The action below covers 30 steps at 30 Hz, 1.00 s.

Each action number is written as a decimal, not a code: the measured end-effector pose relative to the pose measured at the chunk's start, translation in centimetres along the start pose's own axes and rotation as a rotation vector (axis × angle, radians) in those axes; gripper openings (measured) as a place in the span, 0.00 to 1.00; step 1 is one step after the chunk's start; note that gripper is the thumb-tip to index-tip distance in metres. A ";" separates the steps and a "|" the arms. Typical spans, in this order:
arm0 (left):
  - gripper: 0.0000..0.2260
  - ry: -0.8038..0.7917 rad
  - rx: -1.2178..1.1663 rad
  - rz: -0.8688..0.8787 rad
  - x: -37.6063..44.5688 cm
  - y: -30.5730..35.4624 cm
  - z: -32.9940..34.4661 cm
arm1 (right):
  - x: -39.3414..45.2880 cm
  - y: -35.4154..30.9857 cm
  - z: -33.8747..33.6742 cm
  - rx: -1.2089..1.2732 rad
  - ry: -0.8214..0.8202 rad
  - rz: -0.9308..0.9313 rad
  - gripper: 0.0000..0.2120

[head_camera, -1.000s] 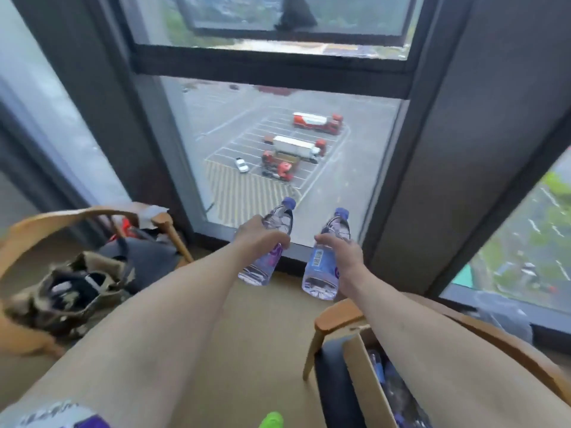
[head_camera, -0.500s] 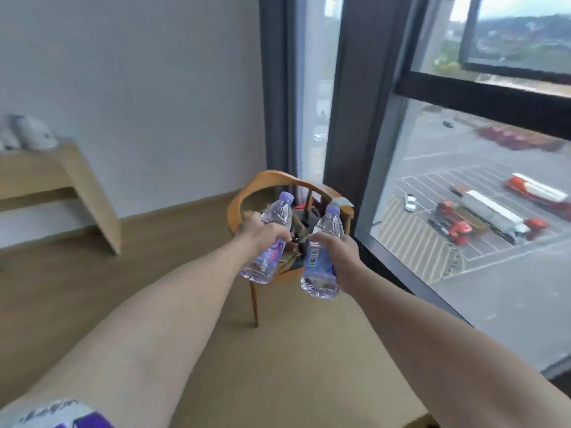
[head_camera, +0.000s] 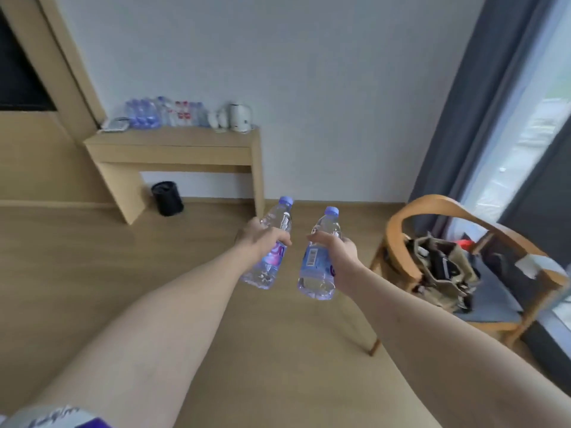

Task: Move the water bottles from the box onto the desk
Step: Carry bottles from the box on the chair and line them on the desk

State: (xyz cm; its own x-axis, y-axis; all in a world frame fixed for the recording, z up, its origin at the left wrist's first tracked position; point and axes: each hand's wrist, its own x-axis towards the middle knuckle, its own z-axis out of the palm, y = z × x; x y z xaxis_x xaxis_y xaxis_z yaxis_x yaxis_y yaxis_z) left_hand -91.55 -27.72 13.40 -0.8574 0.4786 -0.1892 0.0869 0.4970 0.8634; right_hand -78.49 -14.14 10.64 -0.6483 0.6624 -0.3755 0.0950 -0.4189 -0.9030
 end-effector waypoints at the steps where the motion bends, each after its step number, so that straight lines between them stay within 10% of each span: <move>1: 0.28 0.028 -0.003 -0.019 0.6 -1.0 -2.0 | 0.7 0.2 2.3 -0.013 -0.037 0.006 0.27; 30: 0.25 0.478 -0.105 -0.225 39.5 -9.7 -36.3 | 35.6 -5.9 52.9 -0.288 -0.508 0.102 0.20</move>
State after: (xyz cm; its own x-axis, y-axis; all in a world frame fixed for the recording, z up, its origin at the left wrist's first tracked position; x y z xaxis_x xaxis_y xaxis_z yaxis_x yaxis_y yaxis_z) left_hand -144.64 -39.91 14.55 -0.9865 -0.0267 -0.1618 -0.1557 0.4622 0.8730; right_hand -142.13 -20.93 13.68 -0.8987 0.2172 -0.3810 0.3314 -0.2325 -0.9144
